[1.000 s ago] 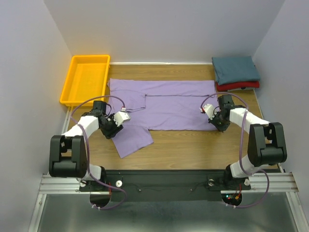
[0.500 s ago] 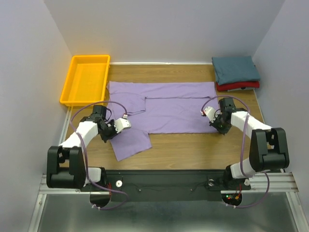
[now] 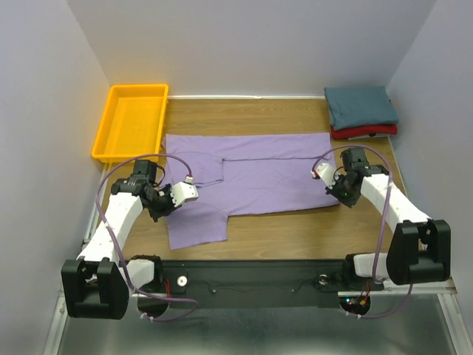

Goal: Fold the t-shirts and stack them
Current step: Fold the tshirt

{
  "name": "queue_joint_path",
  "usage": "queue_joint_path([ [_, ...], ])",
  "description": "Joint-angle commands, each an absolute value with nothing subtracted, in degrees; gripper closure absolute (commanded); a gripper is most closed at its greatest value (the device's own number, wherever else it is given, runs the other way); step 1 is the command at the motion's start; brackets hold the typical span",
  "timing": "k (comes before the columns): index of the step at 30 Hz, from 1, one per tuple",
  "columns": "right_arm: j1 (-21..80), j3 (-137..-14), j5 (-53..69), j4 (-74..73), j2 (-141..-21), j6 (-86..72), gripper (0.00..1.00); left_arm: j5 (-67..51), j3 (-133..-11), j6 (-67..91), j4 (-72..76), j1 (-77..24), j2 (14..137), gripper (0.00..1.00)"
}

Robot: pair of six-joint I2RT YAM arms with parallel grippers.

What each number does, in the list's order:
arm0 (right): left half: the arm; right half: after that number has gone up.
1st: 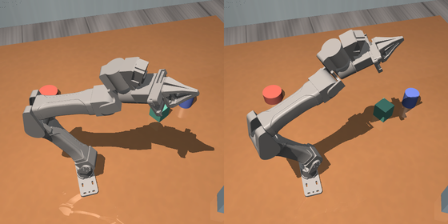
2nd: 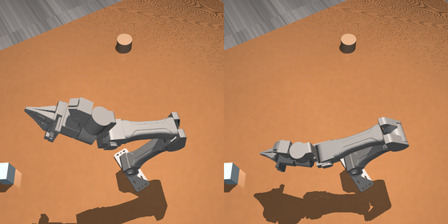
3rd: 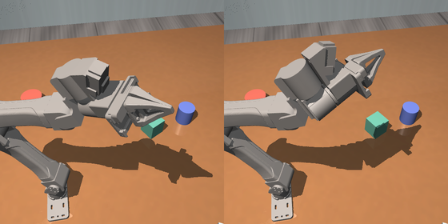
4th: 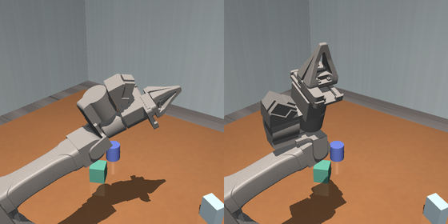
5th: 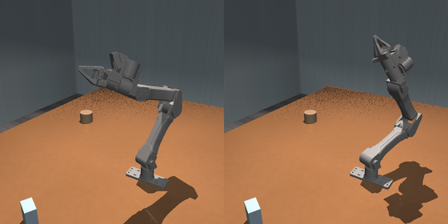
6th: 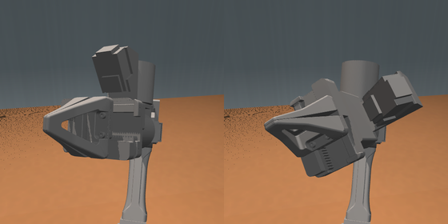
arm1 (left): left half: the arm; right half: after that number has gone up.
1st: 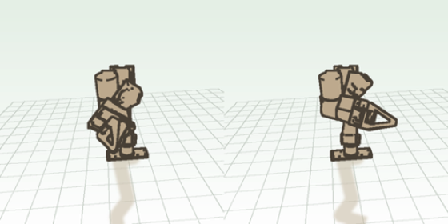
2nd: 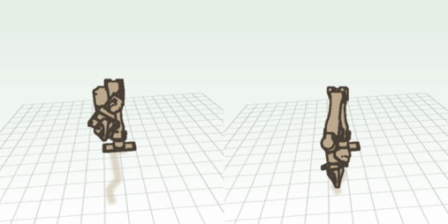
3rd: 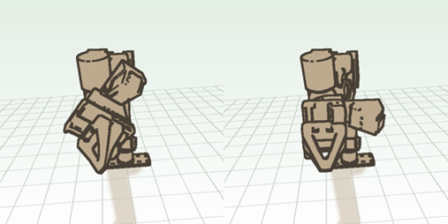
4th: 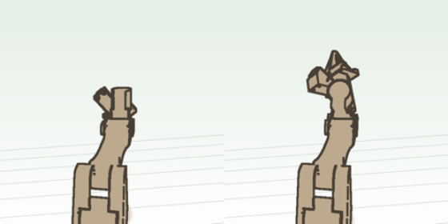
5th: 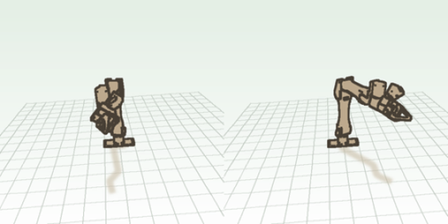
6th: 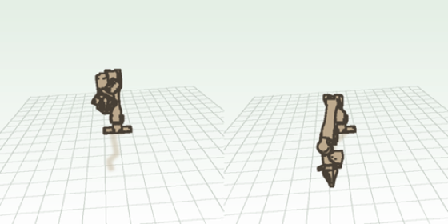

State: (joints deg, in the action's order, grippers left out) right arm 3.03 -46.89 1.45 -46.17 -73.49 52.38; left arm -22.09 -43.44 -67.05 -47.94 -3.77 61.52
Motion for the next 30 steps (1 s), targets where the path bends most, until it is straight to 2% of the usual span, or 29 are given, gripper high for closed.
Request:
queue_joint_path([
  [1,1.85,-52.64,1.58,-47.81,-76.98,55.1,0.99,-24.87,-47.72,-66.36,-50.8,-3.69,63.8,1.0],
  [19,0.62,-71.88,3.6,-49.57,-93.42,56.78,0.99,-29.97,-69.51,-64.69,-53.0,-1.15,81.38,1.0],
  [30,0.62,-82.79,3.78,-49.66,-105.55,56.95,0.99,-33.4,-82.52,-62.84,-52.21,3.25,96.31,1.0],
])
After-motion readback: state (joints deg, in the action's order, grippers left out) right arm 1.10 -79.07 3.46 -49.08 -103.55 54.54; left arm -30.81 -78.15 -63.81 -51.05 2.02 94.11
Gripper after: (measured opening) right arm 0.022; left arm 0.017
